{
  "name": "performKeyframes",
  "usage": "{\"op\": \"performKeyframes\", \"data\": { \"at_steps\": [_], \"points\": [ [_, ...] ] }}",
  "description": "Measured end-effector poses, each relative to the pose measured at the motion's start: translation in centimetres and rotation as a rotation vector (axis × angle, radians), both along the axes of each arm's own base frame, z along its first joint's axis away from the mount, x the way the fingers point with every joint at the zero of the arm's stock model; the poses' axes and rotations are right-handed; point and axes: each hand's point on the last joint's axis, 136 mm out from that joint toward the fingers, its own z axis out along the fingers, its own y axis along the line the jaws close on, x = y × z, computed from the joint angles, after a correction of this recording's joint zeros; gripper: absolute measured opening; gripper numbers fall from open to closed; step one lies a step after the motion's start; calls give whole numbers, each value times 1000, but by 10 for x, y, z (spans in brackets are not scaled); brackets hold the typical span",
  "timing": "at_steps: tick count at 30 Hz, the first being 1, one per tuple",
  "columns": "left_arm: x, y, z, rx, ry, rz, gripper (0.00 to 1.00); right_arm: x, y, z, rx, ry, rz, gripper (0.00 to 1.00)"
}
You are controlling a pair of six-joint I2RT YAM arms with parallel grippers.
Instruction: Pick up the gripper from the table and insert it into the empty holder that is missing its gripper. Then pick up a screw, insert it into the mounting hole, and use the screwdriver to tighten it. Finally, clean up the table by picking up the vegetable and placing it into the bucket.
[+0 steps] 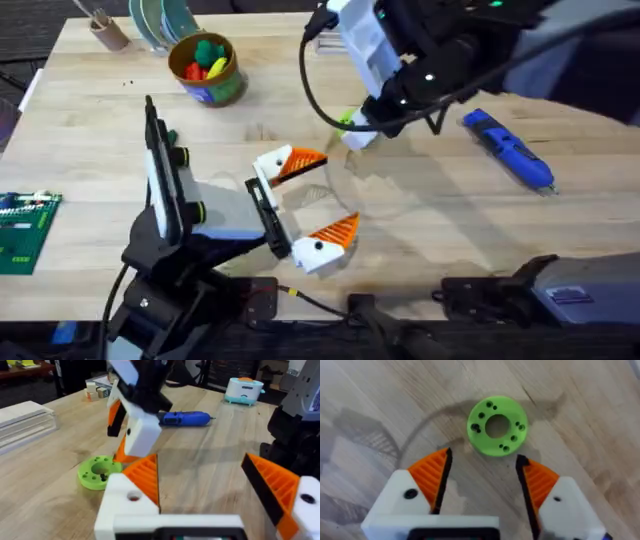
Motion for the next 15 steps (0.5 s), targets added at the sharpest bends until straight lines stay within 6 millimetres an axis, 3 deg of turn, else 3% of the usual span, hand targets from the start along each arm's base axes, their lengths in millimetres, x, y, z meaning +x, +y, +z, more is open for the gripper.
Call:
{"op": "performKeyframes", "data": {
  "at_steps": [5, 15],
  "points": [
    [0, 0, 0, 0, 0, 0, 993, -1, 0, -22, -34, 57, 3, 849],
    [0, 0, 0, 0, 0, 0, 993, 10, 18, -31, 19, 46, 24, 851]
  ]
}}
